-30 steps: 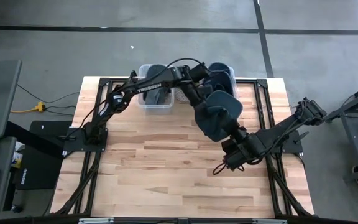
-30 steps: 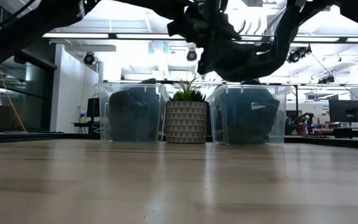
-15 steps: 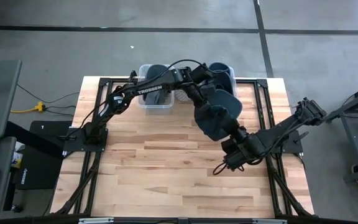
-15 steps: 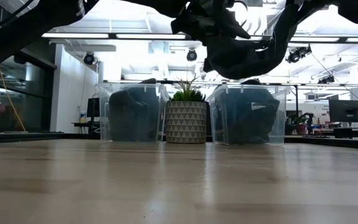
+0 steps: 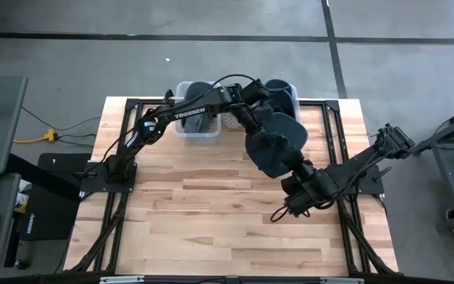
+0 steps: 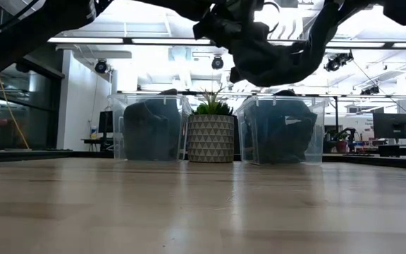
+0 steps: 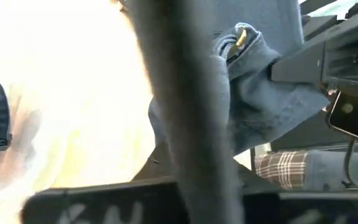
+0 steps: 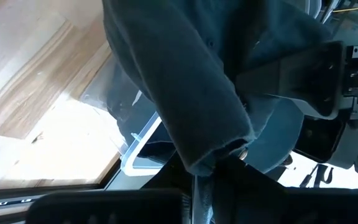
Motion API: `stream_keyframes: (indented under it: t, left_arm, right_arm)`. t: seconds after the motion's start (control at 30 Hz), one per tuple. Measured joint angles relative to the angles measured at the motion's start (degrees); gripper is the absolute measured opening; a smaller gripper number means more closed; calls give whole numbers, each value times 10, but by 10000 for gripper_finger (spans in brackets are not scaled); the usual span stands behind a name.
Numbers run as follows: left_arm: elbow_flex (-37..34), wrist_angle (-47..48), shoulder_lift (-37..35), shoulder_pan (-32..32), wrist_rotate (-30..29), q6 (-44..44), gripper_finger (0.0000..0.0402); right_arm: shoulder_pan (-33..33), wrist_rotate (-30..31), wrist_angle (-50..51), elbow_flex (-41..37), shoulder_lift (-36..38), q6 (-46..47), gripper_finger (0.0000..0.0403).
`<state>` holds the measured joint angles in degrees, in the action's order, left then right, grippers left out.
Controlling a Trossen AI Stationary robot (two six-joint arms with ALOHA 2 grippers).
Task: Pick & Place hat
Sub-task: Put the blue cap into the right transparent bin
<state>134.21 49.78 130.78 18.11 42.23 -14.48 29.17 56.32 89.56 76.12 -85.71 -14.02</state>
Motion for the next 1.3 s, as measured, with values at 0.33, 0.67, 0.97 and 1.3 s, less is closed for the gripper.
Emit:
stream_keyframes:
  t: [0.33, 0.67, 0.97, 1.3]
  left_arm:
    - [0, 1, 0, 0, -10, 7, 1]
    - [0, 1, 0, -2, -30, 12, 0]
    - [0, 0, 0, -2, -35, 13, 0]
    - [0, -3, 0, -2, -75, 14, 0]
  right_arm:
    - [0, -2, 0, 0, 0, 0, 26]
    - [4, -13, 4, 0, 5, 39, 119]
    - [17, -32, 4, 0, 83, 70, 152]
    - [15, -72, -24, 0, 197, 198, 177]
